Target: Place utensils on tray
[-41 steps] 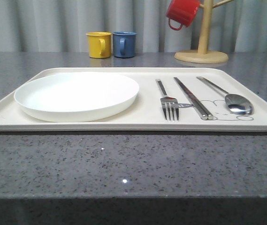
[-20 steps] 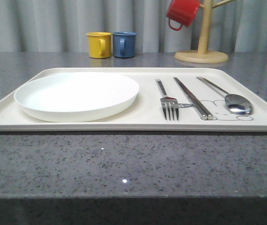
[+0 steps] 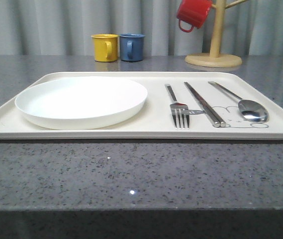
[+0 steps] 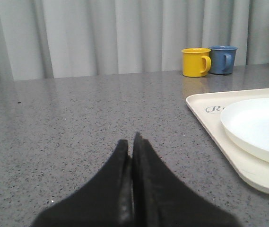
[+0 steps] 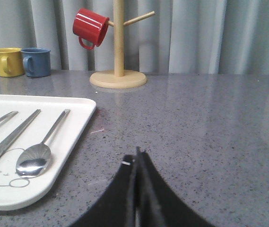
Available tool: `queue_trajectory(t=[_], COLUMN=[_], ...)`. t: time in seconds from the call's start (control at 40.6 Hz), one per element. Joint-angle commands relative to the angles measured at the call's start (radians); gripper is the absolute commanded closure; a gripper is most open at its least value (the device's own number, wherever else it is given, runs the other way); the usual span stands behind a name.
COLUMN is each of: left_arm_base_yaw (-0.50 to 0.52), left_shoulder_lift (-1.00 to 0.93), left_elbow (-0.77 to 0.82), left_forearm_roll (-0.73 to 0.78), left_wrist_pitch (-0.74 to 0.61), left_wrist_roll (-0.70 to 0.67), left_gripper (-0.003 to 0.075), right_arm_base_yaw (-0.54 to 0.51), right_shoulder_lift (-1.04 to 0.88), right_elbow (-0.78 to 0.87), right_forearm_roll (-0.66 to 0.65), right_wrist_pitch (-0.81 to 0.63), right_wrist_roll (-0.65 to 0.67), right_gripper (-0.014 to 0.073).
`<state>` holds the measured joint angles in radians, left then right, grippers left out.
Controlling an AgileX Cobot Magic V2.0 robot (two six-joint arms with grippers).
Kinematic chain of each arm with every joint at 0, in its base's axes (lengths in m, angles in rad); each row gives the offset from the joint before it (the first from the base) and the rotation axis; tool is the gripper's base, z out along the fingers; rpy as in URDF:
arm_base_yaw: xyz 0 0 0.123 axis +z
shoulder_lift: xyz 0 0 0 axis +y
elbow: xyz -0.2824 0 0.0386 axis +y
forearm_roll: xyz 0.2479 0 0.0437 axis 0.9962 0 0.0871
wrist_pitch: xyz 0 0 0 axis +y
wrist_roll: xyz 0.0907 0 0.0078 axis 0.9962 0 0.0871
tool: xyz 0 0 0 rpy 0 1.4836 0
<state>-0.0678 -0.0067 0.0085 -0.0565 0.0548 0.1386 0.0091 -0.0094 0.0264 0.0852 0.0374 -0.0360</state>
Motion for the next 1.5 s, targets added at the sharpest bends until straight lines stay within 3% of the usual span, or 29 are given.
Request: queue_trajectory(t=[0.0,0.197,0.345,1.477], left_arm_base_yaw=[-0.005,-0.005,-0.005,-0.005], left_shoulder_lift=[-0.022,-0.022,-0.022,-0.022], left_elbow=[-0.003,-0.003,-0.003,-0.003], left_forearm_roll=[-0.008,-0.008,-0.008,-0.008], left_wrist_pitch=[-0.083,-0.083,-0.083,-0.083], left_wrist_roll=[-0.013,-0.013,-0.013,-0.013], left_gripper=[0.0738,0.0738,0.0738,0.0738], right_arm_base_yaw=[-0.007,-0.007,-0.009,-0.009], right_shoulder_lift=[-0.017,-0.017,-0.018,-0.017], right_elbow=[-0.001,-0.001,-0.001,-0.001], right_forearm_roll=[0.000,0.001,-0.069,-0.033], right_wrist_pitch=[-0.091,-0.091,-0.096,-0.124], right_wrist_roll=[-0.002,0.001,0.082,0.042], right_gripper=[0.0662,0.0662,0.0662,0.0662])
